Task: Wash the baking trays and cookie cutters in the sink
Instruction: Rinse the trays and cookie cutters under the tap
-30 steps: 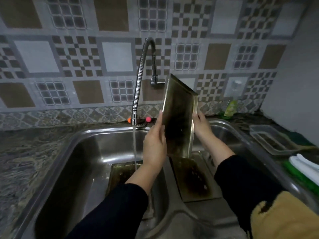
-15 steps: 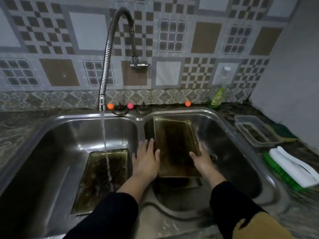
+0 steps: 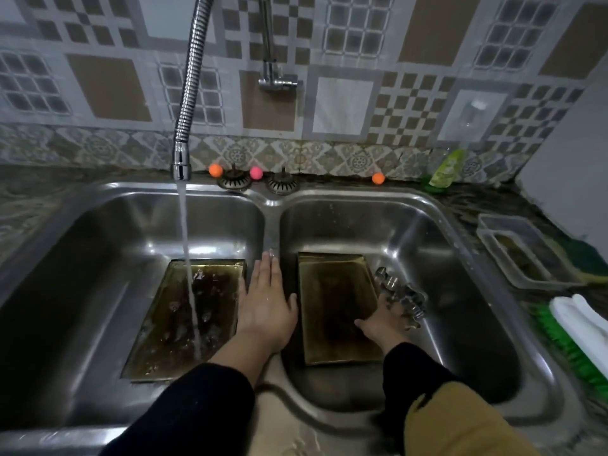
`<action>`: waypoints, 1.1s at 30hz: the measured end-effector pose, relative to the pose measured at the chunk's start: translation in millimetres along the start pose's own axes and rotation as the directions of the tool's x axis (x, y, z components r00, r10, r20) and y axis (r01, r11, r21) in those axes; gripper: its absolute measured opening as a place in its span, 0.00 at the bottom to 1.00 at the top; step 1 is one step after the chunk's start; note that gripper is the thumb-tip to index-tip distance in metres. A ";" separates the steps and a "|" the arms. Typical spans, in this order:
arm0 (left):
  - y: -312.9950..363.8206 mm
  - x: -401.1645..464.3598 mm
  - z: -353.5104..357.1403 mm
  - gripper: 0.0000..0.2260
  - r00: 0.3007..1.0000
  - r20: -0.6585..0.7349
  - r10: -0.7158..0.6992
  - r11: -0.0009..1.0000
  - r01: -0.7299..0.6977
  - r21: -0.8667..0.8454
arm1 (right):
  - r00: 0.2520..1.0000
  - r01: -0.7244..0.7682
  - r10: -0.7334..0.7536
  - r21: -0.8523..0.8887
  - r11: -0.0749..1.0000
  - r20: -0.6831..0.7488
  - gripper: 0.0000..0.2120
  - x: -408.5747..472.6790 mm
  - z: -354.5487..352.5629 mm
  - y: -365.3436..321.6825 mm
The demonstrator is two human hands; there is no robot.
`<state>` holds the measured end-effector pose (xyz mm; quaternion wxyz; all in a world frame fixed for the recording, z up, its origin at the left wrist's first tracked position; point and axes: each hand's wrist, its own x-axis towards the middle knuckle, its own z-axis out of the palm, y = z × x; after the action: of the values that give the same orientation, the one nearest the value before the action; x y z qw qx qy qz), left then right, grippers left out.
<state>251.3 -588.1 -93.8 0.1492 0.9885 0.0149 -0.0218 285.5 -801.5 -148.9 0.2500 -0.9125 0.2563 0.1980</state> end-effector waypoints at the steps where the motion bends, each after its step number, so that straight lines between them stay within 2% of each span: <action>1: -0.2 0.5 0.7 0.32 1.000 -0.002 0.001 1.000 -0.001 -0.003 | 1.000 -0.005 0.006 -0.040 0.999 0.007 0.45 1.4 1.1 0.1; 5: -2.4 2.7 2.6 0.31 1.000 -0.001 0.013 1.000 -0.013 -0.011 | 0.999 0.006 -0.002 -0.107 0.994 0.044 0.45 5.3 2.2 -1.9; 10: -4.0 4.1 4.5 0.31 0.999 -0.013 0.031 0.999 -0.031 -0.028 | 0.999 0.036 -0.034 -0.151 0.988 0.020 0.43 -3.1 -5.0 -6.6; 17: -11.1 6.1 2.0 0.33 0.994 0.038 0.100 0.993 -0.097 -0.069 | 0.982 0.187 -0.181 -0.135 0.973 0.054 0.34 -32.5 -13.2 -35.9; 22: -35.4 11.4 -11.2 0.29 0.967 0.176 0.186 0.974 -0.158 -0.162 | 0.919 0.394 -0.393 -0.117 0.912 0.032 0.25 -82.9 -21.1 -83.8; 24: -54.1 9.6 -24.1 0.26 0.959 0.211 0.187 0.944 -0.116 -0.309 | 0.873 0.485 -0.488 -0.108 0.868 -0.004 0.22 -109.0 -19.2 -107.3; 26: -79.9 7.2 -29.8 0.23 0.965 0.225 0.135 0.921 -0.039 -0.388 | 0.817 0.568 -0.574 -0.093 0.818 -0.064 0.20 -134.5 -9.2 -129.4; 29: -126.5 3.2 -26.5 0.20 0.974 0.225 0.008 0.942 0.068 -0.328 | 0.737 0.675 -0.675 0.000 0.737 -0.033 0.19 -161.3 20.9 -156.5; 31: -156.9 -0.9 -19.6 0.21 0.949 0.285 -0.138 0.934 0.220 -0.280 | 0.757 0.645 -0.647 0.051 0.762 0.092 0.20 -165.5 51.5 -168.6; 33: -184.2 -3.6 -11.5 0.23 0.907 0.315 -0.280 0.898 0.364 -0.248 | 0.826 0.512 -0.516 0.084 0.855 0.224 0.26 -161.1 83.4 -176.7</action>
<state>241.5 -408.9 -136.8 0.2928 0.9251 0.1622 -0.1792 238.9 -564.2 -73.8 0.3322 -0.9145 -0.0285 0.2291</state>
